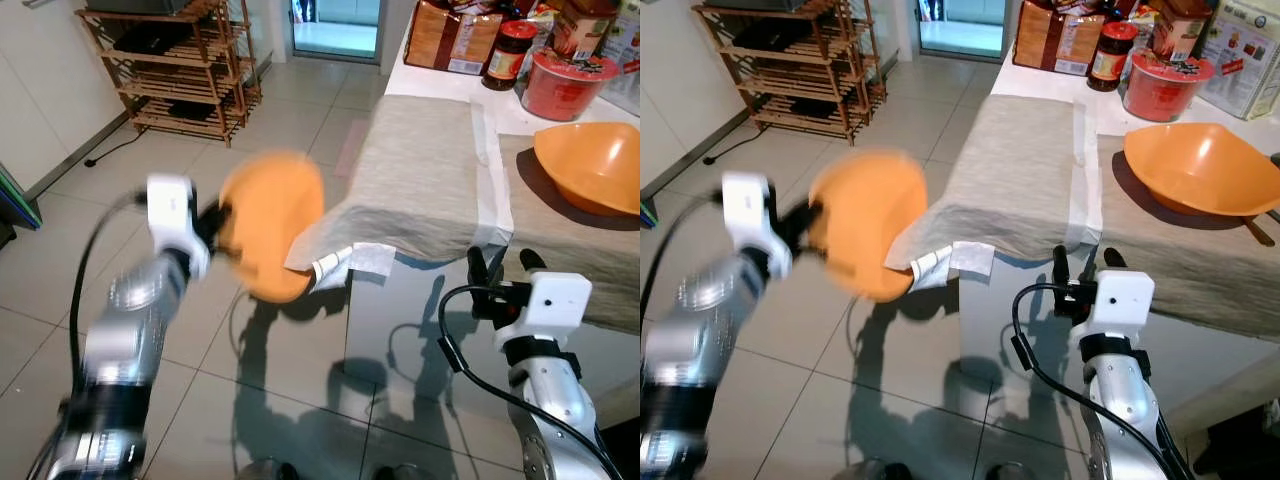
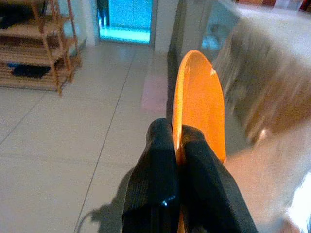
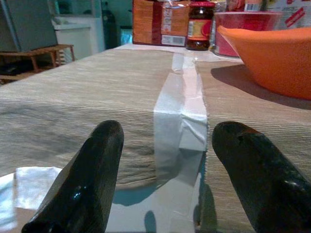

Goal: Setting the table

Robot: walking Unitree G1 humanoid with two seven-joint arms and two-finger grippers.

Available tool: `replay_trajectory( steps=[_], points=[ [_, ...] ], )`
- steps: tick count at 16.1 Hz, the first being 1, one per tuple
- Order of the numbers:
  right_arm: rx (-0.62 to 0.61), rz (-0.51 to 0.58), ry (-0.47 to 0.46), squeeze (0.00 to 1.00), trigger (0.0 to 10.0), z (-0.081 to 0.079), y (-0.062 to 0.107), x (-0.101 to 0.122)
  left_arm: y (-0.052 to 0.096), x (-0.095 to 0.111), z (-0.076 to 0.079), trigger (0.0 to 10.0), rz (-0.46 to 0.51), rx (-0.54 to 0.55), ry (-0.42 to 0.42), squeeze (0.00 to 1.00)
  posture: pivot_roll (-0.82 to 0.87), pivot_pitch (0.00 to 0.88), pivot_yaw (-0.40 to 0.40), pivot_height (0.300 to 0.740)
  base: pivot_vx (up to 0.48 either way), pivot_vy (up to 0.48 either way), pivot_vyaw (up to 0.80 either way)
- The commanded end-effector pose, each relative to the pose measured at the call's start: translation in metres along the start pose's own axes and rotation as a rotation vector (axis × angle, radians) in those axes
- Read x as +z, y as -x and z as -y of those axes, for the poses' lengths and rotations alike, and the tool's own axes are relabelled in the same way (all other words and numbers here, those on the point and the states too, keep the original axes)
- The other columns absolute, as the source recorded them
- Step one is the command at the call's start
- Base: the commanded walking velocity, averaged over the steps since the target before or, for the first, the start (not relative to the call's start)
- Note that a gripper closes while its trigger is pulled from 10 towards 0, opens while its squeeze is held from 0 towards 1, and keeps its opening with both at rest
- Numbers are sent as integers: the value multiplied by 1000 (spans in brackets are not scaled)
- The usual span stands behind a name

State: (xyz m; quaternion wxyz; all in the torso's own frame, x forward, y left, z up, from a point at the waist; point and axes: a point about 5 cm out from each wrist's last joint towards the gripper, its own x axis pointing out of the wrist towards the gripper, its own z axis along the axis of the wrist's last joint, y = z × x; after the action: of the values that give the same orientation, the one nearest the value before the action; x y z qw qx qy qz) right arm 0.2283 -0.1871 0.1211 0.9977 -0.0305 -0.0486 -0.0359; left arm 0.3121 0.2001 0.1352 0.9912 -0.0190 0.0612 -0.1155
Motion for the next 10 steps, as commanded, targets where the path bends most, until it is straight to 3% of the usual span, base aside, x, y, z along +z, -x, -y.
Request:
replay_trajectory(
  steps=[1, 5, 7, 10],
  points=[
    [-7, 3, -13, 0, 10000, 5, 2, 2, 5, 27, 2, 0, 137, 6, -97, 0, -65, 39, 43, 740, 0, 0, 0],
    [12, 15, -34, 0, 10000, -1, -4, 2, 9, 28, 27, 0, 262, -5, -258, 0, -59, 22, 35, 740, 0, 0, 0],
    [16, 9, -43, 0, 10000, -2, -6, -2, 6, 11, 35, 0, 251, 5, -263, 0, -60, 14, 36, 740, 0, 0, 0],
    [11, 5, -45, 0, 10000, -2, -7, -5, 6, -3, 44, 0, 200, -19, -183, 0, -60, 20, 34, 740, 0, 0, 0]
  ],
)
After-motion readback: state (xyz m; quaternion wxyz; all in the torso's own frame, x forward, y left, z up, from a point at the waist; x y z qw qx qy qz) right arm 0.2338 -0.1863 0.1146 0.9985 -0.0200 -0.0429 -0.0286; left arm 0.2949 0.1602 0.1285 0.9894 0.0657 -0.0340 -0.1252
